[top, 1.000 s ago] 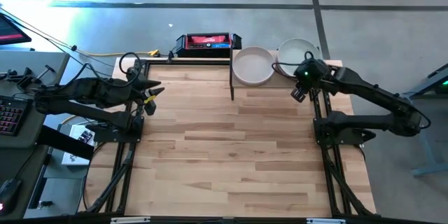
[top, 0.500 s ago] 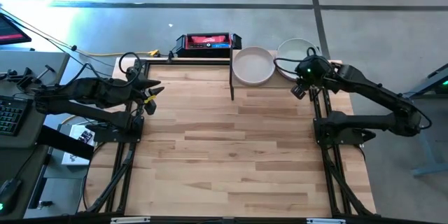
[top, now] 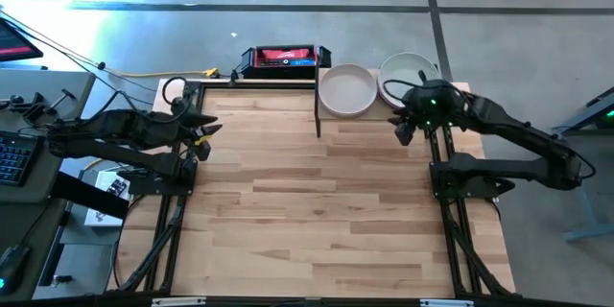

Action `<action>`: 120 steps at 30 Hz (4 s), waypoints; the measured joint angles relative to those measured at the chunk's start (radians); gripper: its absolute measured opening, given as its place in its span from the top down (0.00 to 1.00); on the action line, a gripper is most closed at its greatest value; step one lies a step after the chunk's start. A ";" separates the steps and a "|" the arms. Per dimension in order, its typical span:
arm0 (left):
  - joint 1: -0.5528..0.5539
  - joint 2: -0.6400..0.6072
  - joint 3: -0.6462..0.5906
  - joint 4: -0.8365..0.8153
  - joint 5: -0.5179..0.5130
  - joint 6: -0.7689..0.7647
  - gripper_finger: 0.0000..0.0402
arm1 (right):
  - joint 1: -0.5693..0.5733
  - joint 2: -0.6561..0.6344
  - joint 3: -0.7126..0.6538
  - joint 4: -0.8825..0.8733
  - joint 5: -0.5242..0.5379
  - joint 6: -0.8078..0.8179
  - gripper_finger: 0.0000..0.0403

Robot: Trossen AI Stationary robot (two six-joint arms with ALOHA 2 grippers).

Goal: Place and stack plates onto a shelf
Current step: Return to Home Position

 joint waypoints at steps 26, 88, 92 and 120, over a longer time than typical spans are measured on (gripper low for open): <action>0.000 -0.381 -0.630 0.578 0.102 0.106 0.77 | 0.280 -0.235 -0.662 1.068 -0.006 0.226 0.67; 0.001 -0.572 -0.828 0.710 -0.033 0.242 0.77 | 0.306 -0.700 -0.929 1.046 0.100 0.338 0.67; 0.001 -0.603 -0.828 0.711 -0.033 0.242 0.77 | 0.306 -0.783 -0.929 1.046 0.100 0.338 0.67; 0.001 -0.600 -0.839 0.770 -0.033 0.242 0.77 | 0.306 -0.856 -0.931 1.028 0.101 0.338 0.67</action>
